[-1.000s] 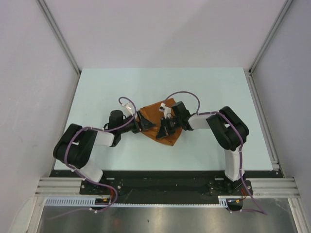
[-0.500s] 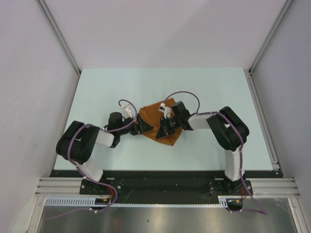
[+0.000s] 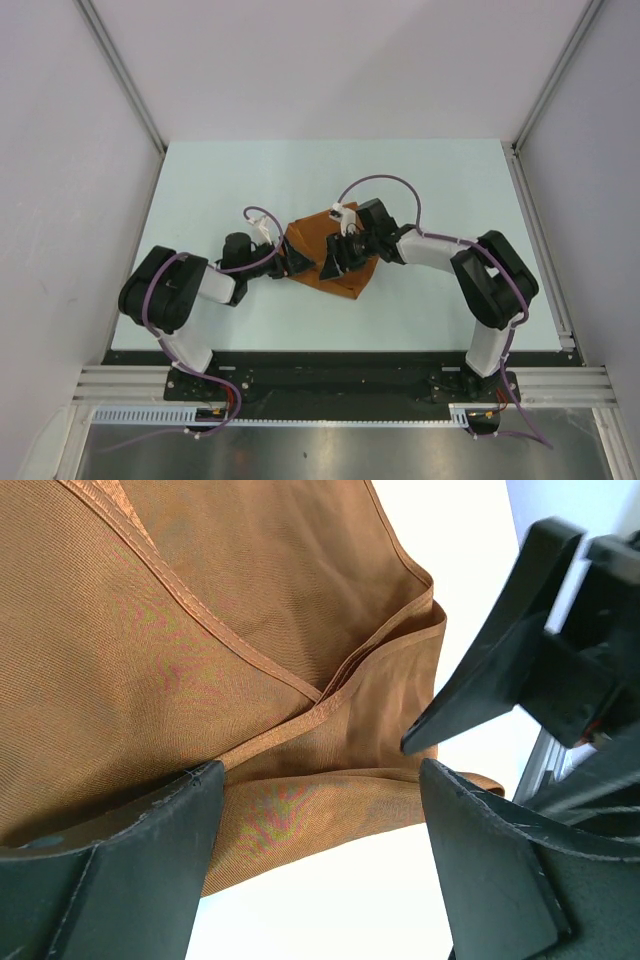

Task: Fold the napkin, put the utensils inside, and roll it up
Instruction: Roll the napkin with the utensil

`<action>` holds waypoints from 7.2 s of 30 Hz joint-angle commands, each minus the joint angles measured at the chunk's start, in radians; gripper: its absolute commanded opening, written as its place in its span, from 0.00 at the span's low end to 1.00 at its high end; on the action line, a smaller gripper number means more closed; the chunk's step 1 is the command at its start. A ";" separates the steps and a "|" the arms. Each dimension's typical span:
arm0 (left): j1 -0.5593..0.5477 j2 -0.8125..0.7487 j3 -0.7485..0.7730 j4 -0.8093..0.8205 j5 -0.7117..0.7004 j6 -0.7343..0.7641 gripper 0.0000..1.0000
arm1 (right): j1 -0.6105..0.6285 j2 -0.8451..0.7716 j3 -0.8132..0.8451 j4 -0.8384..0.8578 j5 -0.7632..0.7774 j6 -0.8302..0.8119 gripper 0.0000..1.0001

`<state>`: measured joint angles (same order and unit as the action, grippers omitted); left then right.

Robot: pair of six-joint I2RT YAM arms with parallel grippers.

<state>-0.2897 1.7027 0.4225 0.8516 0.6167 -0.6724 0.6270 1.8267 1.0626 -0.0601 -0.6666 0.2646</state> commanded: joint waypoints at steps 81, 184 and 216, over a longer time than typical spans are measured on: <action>0.015 -0.090 0.061 -0.147 -0.005 0.017 0.86 | 0.160 0.057 -0.067 0.063 0.558 -0.183 0.62; 0.144 -0.094 0.055 -0.424 -0.216 0.093 0.30 | 0.352 0.134 0.128 -0.003 0.759 -0.435 0.57; 0.138 -0.551 -0.019 -0.622 -0.344 0.114 0.84 | 0.151 0.223 0.250 -0.251 -0.023 -0.068 0.00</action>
<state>-0.1448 1.1774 0.4294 0.2462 0.2886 -0.5953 0.7940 2.0041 1.2579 -0.1795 -0.5037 0.1005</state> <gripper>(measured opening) 0.839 0.048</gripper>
